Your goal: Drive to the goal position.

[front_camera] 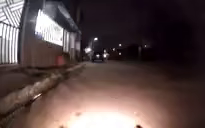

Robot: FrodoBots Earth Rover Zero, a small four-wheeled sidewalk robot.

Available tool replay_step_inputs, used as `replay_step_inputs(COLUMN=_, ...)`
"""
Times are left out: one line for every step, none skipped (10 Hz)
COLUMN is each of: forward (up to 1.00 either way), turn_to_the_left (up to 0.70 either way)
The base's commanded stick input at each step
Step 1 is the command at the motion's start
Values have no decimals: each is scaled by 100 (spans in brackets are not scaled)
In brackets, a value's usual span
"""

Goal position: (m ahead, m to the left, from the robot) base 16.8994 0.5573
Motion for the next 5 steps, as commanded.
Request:
replay_step_inputs(forward=70, turn_to_the_left=0)
replay_step_inputs(forward=70, turn_to_the_left=0)
replay_step_inputs(forward=70, turn_to_the_left=0)
replay_step_inputs(forward=70, turn_to_the_left=0)
replay_step_inputs(forward=70, turn_to_the_left=0)
